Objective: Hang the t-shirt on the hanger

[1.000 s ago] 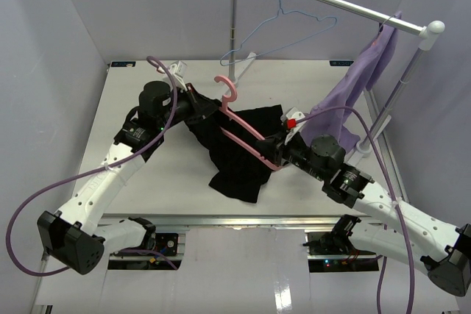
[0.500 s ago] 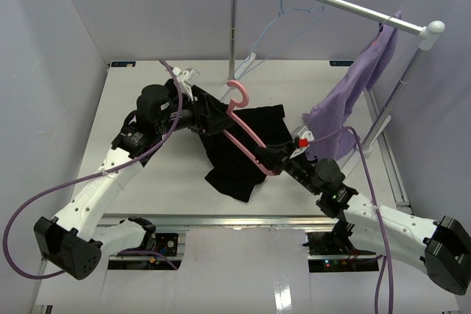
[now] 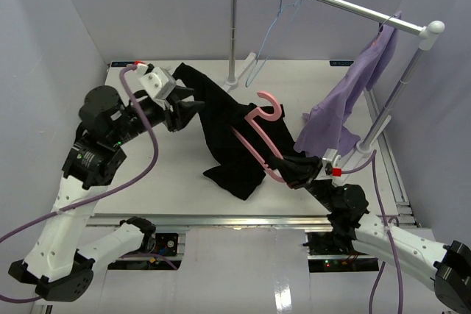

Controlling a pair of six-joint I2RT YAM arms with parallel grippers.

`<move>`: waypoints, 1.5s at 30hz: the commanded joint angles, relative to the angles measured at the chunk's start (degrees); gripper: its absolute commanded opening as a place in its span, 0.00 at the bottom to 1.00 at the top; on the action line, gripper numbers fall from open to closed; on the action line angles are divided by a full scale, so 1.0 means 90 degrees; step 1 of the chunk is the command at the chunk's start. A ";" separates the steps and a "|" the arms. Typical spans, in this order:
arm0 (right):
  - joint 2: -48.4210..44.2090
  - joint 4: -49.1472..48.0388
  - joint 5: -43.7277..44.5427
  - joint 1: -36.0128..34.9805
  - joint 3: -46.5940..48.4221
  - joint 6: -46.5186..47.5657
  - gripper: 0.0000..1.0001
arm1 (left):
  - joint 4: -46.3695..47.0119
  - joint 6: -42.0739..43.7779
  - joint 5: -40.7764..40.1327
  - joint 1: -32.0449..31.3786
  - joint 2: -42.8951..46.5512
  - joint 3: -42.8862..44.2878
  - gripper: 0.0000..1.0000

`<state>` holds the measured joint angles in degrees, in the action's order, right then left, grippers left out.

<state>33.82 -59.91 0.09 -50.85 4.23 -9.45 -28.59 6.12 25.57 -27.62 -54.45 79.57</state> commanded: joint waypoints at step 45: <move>-0.1367 0.2394 -0.2338 0.0005 0.0903 0.0285 0.08 | -0.3867 0.4304 0.1166 -0.1028 -0.1176 0.0330 0.72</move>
<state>21.70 -32.94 -19.32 -50.74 8.58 -7.09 -62.44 45.29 39.78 -35.65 -64.88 84.54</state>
